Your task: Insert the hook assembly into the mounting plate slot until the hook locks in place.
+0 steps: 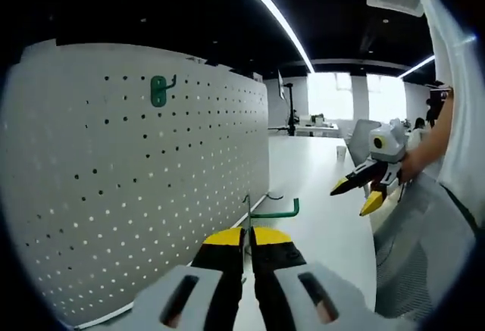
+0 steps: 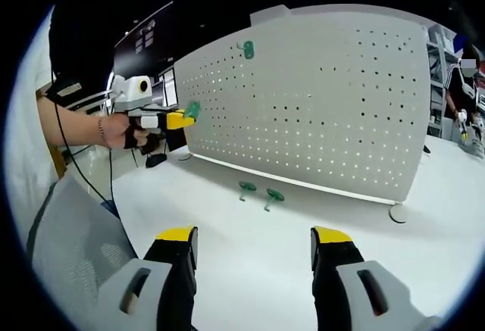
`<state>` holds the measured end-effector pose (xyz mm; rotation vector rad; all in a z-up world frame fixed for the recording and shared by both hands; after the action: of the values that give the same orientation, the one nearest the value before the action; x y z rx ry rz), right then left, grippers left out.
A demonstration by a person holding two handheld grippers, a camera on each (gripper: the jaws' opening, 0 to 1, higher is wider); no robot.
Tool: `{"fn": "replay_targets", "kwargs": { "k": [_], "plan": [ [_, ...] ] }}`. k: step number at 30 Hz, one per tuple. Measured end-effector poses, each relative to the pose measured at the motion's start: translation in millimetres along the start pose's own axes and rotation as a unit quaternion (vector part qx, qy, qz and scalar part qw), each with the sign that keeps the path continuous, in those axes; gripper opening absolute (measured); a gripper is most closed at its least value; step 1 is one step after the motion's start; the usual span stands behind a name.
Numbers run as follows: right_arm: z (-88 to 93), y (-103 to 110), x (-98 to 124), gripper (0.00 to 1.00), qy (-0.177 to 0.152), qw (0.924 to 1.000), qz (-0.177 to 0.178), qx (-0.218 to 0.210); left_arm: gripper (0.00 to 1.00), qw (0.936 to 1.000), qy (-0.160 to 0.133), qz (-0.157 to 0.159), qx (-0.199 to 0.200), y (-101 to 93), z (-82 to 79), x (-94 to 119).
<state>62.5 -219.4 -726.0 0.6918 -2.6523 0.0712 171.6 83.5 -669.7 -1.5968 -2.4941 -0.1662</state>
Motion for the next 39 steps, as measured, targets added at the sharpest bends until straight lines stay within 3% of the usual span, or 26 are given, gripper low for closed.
{"fn": "replay_targets", "kwargs": {
  "k": [18, 30, 39],
  "plan": [
    [0.5, 1.0, 3.5, 0.58, -0.007, 1.0, 0.002, -0.004, 0.03, 0.9986, -0.05, -0.019, 0.004, -16.8, -20.3, 12.2],
    [1.2, 1.4, 5.8, 0.58, -0.006, 1.0, 0.003, -0.004, 0.03, 0.9927, -0.113, -0.038, 0.016, -21.4, -51.0, 24.9],
    [1.0, 1.8, 7.0, 0.58, -0.006, 1.0, 0.004, -0.003, 0.03, 0.9925, -0.115, -0.038, 0.011, -24.1, -54.7, 26.0]
  ]
}}
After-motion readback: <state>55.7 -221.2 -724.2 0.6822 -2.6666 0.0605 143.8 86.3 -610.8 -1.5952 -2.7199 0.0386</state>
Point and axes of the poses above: the point that each gripper's makers call its tool centre point, and the gripper's own axes: x roughly backward along the fingers, y roughly to its left, z roughly out of its underside, the point moved 9 cm from there along x, roughly backward along the fingers, and after that the axes turned 6 degrees about z, right-handed, at the moved point
